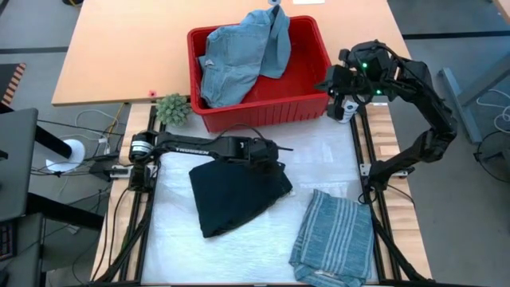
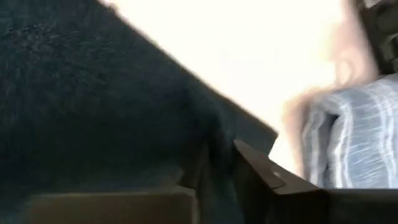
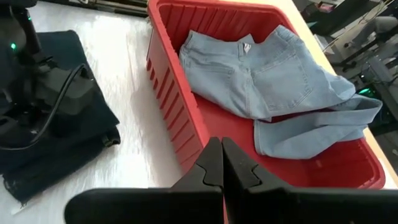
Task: Fold Laundry from Bin
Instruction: Fold the blue denim pants
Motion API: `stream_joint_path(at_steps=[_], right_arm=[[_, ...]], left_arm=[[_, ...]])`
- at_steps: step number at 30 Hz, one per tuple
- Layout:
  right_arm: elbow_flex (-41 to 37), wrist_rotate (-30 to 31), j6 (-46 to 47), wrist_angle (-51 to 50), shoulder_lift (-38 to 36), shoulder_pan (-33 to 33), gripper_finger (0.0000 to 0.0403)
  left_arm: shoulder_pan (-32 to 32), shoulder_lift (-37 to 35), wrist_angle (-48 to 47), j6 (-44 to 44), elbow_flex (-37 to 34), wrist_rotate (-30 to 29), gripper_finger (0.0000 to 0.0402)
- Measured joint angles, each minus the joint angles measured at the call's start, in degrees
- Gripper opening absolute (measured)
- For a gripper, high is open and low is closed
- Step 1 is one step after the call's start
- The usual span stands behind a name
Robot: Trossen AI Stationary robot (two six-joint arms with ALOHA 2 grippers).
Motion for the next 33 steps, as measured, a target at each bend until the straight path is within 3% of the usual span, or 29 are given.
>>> stream_joint_path(at_steps=[7, 11, 15, 18, 22, 25, 28, 33], right_arm=[[0.0, 0.0, 1.1, -1.1, 0.0, 0.0, 0.0016], [0.0, -1.5, 1.5, -1.1, -0.3, 0.0, 0.0016], [0.0, -7.8, 3.9, -1.1, -1.8, -0.4, 0.0016], [-1.7, -18.3, 8.1, 0.7, -3.9, -2.0, 0.0016], [-9.3, -26.4, 13.1, 9.1, -7.2, -1.9, 0.0016], [-18.3, -27.3, 16.2, 18.1, -8.6, 1.2, 0.0016], [-28.2, -28.5, 18.9, 30.3, -8.3, 4.9, 0.0016], [-43.6, -33.6, 25.8, 56.0, -4.8, 8.3, 0.0016]], left_arm=[[0.8, -0.4, 6.8, 2.4, 0.0, 1.4, 0.018], [0.8, -3.0, 11.6, 5.1, 0.7, 4.0, 0.0222], [0.2, -8.9, 10.3, 9.8, 4.5, 7.8, 0.0229], [-1.9, -14.7, 6.5, 12.6, 5.6, 7.2, 0.0229], [-7.3, -24.7, -0.9, 15.1, 5.8, -2.0, 0.0229], [-12.8, -30.8, -9.0, 14.6, 5.9, -14.8, 0.0229], [-18.7, -33.9, -13.2, 12.9, 5.8, -26.7, 0.0229], [-26.1, -35.2, -15.4, 12.6, 3.8, -37.4, 0.0229]])
